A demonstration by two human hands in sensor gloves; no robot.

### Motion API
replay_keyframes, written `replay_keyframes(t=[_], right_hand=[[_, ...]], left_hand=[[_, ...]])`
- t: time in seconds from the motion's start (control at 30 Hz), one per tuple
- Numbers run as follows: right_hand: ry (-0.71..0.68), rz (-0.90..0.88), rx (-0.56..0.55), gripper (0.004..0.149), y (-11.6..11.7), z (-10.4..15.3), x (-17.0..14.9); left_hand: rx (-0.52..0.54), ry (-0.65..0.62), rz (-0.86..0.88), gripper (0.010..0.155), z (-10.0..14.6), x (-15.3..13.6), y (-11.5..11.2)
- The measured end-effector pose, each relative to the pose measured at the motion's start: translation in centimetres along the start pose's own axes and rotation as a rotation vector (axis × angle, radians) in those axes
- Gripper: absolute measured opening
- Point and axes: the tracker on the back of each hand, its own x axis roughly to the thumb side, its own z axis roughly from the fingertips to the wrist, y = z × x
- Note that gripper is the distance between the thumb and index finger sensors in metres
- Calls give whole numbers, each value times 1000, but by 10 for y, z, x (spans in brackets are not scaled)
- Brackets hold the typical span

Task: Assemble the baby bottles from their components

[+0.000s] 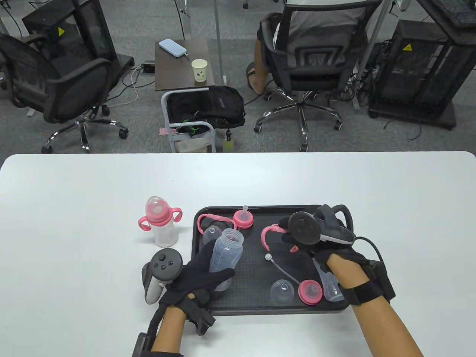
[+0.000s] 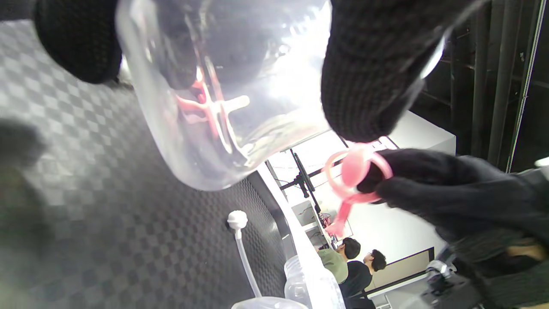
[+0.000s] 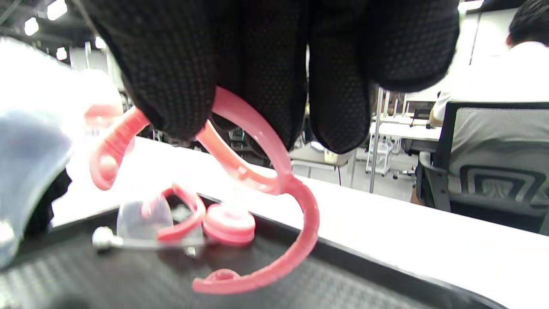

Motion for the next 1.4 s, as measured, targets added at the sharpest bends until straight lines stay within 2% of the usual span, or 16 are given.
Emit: replay_keyframes(t=[0.13,0.3,0.67,1.0,1.4], right_hand=[[-21,-77,-108,48,-26,12,6],[-65,-98,-160,48,-39,19,21],[-138,-124,-135,48,-27,15,51],[-178,-158,-83,47,-20,16,68],[-198,-98,-89,48,-12,29,76]], left_hand=[[-21,-4,-32,93,0,3,-4],[-56,-22,-80,93,0,10,-12],[-125,-92,-156,93,2,27,-25],[-99,-86,-146,93,3,25,-23],[-90,-98,-123,93,3,26,-24]])
